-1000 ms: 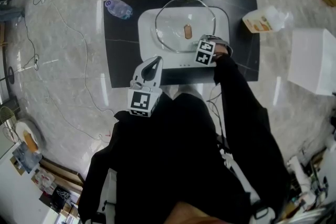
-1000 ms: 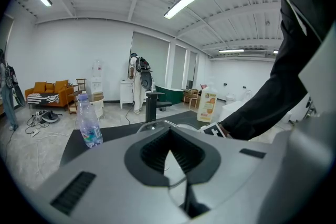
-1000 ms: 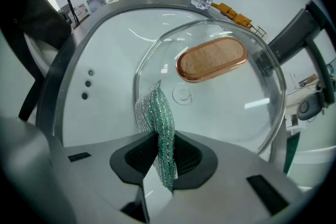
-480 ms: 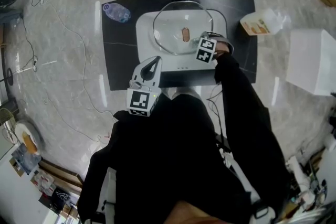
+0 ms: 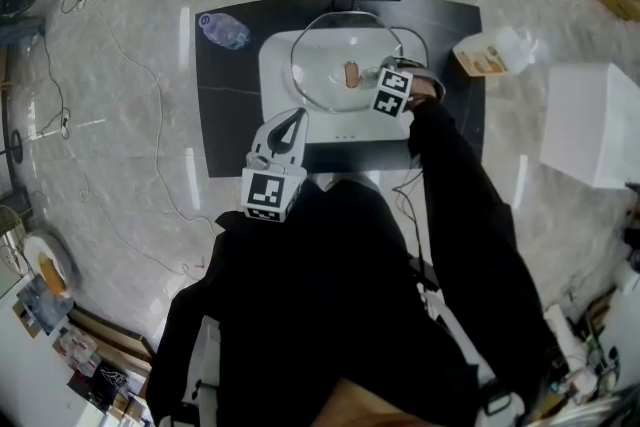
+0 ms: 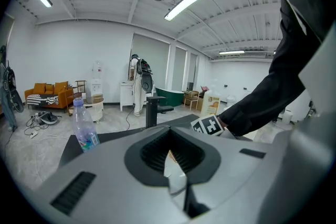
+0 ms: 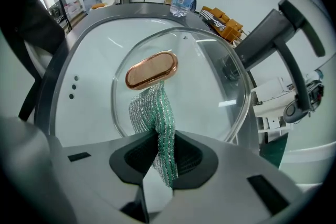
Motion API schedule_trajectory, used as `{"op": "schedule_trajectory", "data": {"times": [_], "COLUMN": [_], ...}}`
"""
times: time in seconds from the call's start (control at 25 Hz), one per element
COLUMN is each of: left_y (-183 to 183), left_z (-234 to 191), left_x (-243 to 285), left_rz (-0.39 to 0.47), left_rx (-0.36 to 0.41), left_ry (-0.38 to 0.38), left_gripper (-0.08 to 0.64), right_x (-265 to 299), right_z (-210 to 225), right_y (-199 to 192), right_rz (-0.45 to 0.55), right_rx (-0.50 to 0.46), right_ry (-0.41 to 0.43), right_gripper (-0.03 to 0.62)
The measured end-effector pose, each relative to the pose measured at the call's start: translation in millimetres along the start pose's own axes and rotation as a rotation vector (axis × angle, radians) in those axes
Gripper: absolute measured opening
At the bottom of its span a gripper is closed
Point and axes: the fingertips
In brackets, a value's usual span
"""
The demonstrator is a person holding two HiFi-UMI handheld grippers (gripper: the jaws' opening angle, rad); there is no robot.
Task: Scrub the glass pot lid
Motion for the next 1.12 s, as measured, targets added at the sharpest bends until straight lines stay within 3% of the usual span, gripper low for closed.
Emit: {"op": "schedule_trajectory", "data": {"times": [0.6,0.96,1.12], "left_y": [12.0,23.2,28.4], "left_z": [-10.8,-12.5,-13.0], "left_x": [2.0,-0.2,-3.9], "left_rz": [0.02,0.053,0.07], "left_rx": [0.049,0.054,0.064], "left_ry": [0.023,0.029,0.025], "left_gripper": [0.003,0.003,0.003], "right_x": [-17.2,-55.2,-68.9], "right_z": [53.9,116.6,121.1], "right_y": [12.8,29.3,34.0], "right_rz": [0.018,0.101,0.116], "right_rx": [0.002,0.107,0.126], "right_ry": [-0.099,-0.364,-0.401], "right_gripper": [0.076,0.075,0.071]}}
Point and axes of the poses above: the fingertips, and each gripper's own axes: x forward along the fingers, z to its right, y out of its top
